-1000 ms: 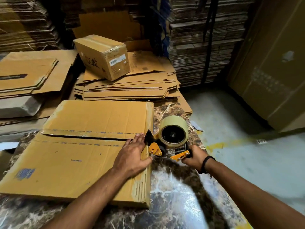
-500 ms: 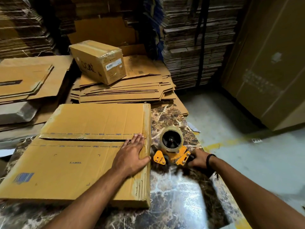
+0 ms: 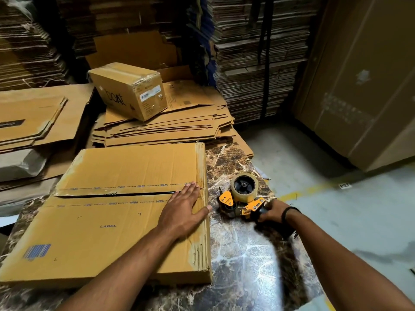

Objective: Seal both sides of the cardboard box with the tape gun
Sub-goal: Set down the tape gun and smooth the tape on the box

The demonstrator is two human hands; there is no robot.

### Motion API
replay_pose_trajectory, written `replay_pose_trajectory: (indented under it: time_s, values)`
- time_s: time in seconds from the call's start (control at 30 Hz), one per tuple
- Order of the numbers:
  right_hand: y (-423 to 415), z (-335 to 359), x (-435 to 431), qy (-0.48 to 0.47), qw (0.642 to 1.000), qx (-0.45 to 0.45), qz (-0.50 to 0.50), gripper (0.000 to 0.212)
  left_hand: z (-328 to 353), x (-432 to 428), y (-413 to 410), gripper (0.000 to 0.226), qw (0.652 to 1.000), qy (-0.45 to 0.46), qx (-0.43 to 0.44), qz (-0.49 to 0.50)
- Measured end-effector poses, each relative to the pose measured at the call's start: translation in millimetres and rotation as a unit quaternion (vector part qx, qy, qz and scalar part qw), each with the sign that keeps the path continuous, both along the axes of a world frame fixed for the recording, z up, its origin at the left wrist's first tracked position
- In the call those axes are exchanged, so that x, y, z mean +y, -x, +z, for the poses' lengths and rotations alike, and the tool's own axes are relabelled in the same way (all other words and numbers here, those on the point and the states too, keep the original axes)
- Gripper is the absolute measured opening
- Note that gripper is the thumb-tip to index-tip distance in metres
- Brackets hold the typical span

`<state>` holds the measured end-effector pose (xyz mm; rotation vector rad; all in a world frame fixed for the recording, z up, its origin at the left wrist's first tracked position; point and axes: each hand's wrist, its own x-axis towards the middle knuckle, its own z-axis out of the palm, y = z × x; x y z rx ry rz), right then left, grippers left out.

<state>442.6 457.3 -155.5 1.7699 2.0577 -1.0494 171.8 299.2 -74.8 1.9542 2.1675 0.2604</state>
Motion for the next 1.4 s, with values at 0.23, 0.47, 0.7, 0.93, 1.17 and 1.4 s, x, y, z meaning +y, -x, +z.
replay_pose_trajectory:
  time_s: [0.23,0.47,0.7,0.93,1.17,1.4]
  values:
    - [57,50,-69,-0.268,0.962,0.058,-0.013,0.045,3,3,8,0.065,0.996,-0.024,0.075,-0.035]
    - [153,56,-119,-0.015,0.849,0.524,-0.061,0.058,-1,7,8,0.058,0.996,0.013,0.049,-0.072]
    - [118,8,-126,0.037,0.891,0.452,-0.026,0.055,-6,3,10,0.061,0.997,-0.012,0.025,-0.074]
    - [149,29,-125,-0.020,0.852,0.521,-0.047,0.086,-4,3,9,0.063,0.997,-0.016,0.021,-0.077]
    - [130,35,-108,-0.001,0.883,0.467,-0.042,0.065,-5,3,7,0.061,0.997,-0.008,0.035,-0.066]
    - [130,19,-125,0.008,0.896,0.444,-0.009,0.055,-4,3,8,0.061,0.998,-0.007,0.024,-0.062]
